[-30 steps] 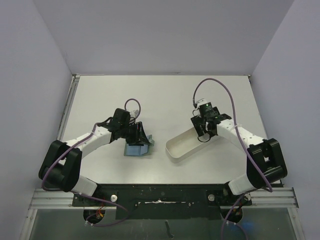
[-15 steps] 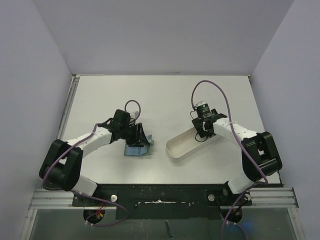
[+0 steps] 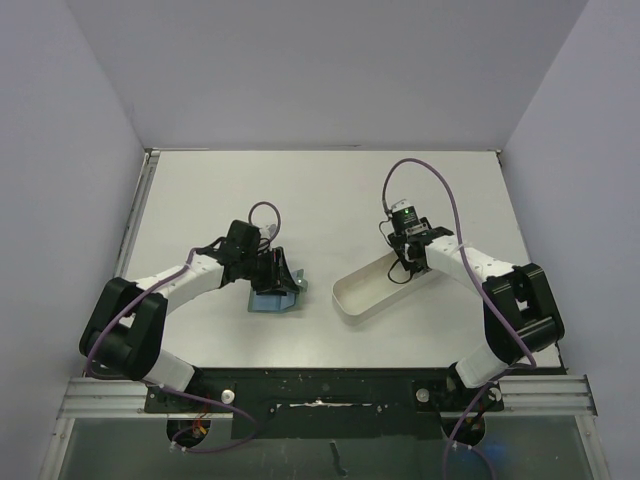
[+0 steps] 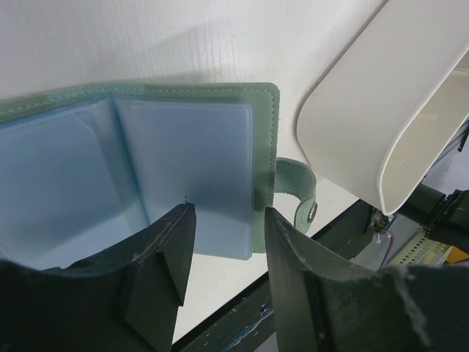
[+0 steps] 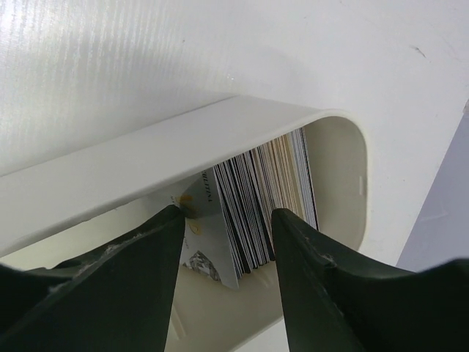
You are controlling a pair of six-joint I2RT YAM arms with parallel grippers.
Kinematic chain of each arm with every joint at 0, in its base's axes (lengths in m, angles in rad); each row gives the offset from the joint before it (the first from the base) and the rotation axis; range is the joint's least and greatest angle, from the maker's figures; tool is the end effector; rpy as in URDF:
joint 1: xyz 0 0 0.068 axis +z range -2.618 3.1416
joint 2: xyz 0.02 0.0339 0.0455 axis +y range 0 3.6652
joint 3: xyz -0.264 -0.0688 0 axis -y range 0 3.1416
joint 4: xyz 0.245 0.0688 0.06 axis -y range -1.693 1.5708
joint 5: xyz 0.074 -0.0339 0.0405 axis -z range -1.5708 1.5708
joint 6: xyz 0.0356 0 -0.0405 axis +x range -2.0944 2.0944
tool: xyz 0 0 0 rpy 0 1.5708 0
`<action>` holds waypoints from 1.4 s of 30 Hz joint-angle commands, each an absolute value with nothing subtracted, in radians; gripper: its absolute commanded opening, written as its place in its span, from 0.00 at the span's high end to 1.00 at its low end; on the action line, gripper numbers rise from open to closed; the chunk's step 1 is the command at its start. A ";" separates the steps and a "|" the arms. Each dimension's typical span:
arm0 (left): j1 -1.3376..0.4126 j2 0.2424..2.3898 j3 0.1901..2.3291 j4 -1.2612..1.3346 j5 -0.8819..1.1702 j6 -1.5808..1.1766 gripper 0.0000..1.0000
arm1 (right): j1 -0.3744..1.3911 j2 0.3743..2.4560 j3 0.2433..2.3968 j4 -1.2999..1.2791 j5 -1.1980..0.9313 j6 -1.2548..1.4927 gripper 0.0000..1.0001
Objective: Put the credit cards into the card holder
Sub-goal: Pick up the credit card from the storage box.
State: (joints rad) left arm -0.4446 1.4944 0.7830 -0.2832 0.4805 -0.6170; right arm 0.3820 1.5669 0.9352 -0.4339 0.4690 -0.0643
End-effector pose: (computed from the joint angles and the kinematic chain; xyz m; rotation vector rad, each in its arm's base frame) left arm 0.2476 -0.1362 0.1737 -0.0374 2.7242 -0.9817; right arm 0.2874 0.0981 0.1887 -0.4079 2.5025 -0.4936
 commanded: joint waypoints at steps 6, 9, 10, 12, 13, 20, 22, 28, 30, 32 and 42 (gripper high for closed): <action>-0.439 1.498 0.777 -0.230 0.502 -0.619 0.59 | 0.380 1.532 0.966 -0.390 0.555 -0.054 0.58; -0.439 1.499 0.778 -0.229 0.504 -0.619 0.59 | 0.380 1.533 0.973 -0.396 0.549 -0.062 0.66; -0.439 1.499 0.779 -0.230 0.505 -0.618 0.59 | 0.380 1.535 0.978 -0.400 0.548 -0.062 0.68; -0.439 1.498 0.783 -0.233 0.506 -0.617 0.59 | 0.381 1.537 0.986 -0.407 0.548 -0.065 0.71; -0.439 1.499 0.785 -0.236 0.504 -0.616 0.59 | 0.382 1.538 0.991 -0.411 0.552 -0.065 0.72; -0.439 1.498 0.785 -0.245 0.497 -0.614 0.59 | 0.411 1.530 0.997 -0.433 0.583 -0.052 0.76; -0.439 1.501 0.790 -0.252 0.485 -0.615 0.59 | 0.410 1.528 0.997 -0.431 0.601 -0.052 0.80; -0.439 1.504 0.801 -0.278 0.472 -0.614 0.59 | 0.418 1.508 1.014 -0.466 0.596 -0.043 0.93; -0.439 1.498 0.802 -0.280 0.472 -0.613 0.59 | 0.422 1.490 1.018 -0.478 0.580 -0.037 0.95; -0.439 1.493 0.800 -0.281 0.472 -0.614 0.59 | 0.423 1.473 1.014 -0.477 0.550 -0.038 0.96; -0.440 1.516 0.792 -0.236 0.550 -0.645 0.59 | 0.449 1.405 1.026 -0.531 0.415 -0.005 1.00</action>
